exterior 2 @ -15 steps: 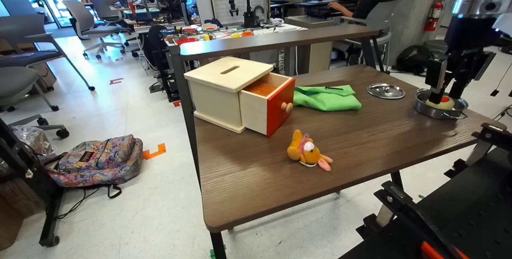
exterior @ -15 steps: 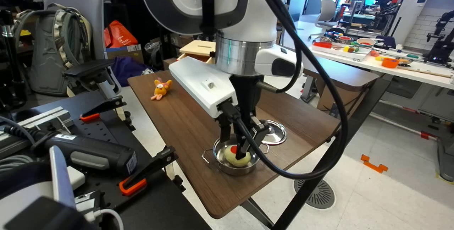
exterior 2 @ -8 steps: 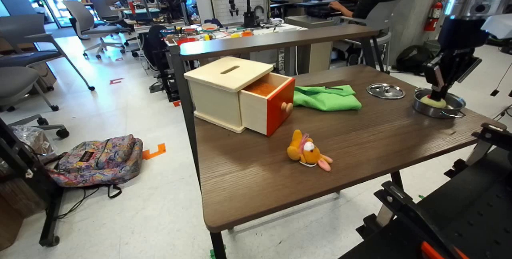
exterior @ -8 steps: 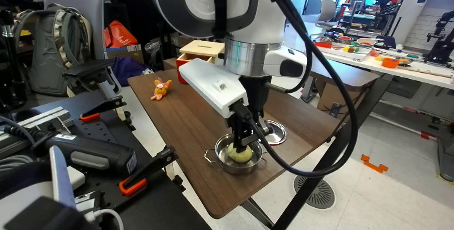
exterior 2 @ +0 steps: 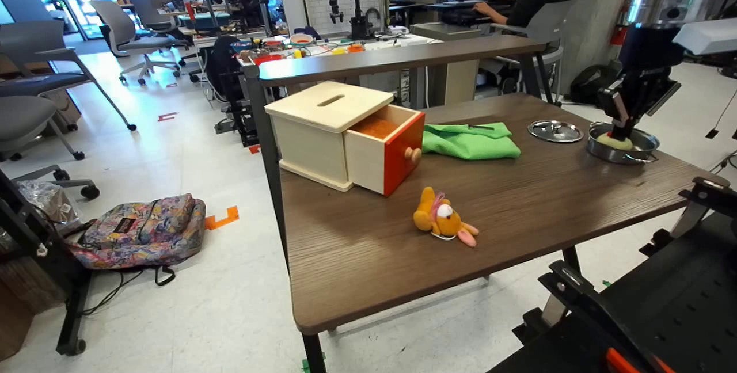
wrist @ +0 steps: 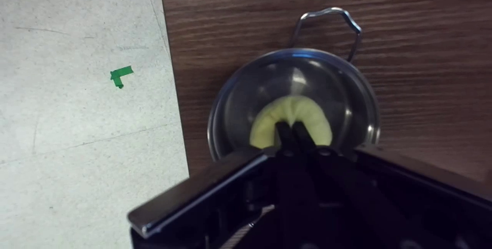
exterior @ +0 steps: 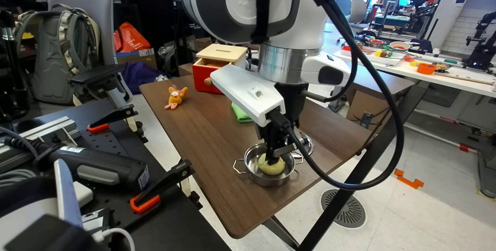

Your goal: Remove the toy from the silver pot and put it on the table

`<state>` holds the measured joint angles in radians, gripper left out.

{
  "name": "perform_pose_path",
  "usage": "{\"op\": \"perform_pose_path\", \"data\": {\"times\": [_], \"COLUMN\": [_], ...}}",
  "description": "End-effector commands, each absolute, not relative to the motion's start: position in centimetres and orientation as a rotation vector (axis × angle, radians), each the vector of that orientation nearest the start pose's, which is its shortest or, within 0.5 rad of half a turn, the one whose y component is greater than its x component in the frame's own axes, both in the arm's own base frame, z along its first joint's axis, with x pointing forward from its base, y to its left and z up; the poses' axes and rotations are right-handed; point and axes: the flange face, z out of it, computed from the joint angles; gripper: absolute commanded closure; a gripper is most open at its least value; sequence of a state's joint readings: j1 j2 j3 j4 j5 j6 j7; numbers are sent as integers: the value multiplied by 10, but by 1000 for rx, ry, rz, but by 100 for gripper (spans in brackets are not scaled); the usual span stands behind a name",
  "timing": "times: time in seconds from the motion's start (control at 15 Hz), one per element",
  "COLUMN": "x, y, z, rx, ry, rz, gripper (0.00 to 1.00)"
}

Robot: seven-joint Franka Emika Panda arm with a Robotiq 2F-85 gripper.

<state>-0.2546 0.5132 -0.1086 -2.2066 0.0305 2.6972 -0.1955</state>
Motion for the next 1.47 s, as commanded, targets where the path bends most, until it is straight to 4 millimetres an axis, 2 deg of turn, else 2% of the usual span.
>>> {"op": "perform_pose_path", "data": {"times": [0.0,0.33,0.8,0.93,1.13,1.4], "x": [505,489,466,466,472,488], "y": [-195,-189,-175,-163,-134,-95], "z": [149,166,214,223,234,228], "rx": [-3154,-3156,-3128,-3121,-3113,-3110], "ry": [278,279,311,260,145,14], "rz": [34,-25,-225,-243,-278,-241], "gripper": [99,99,99,99,99,99]}}
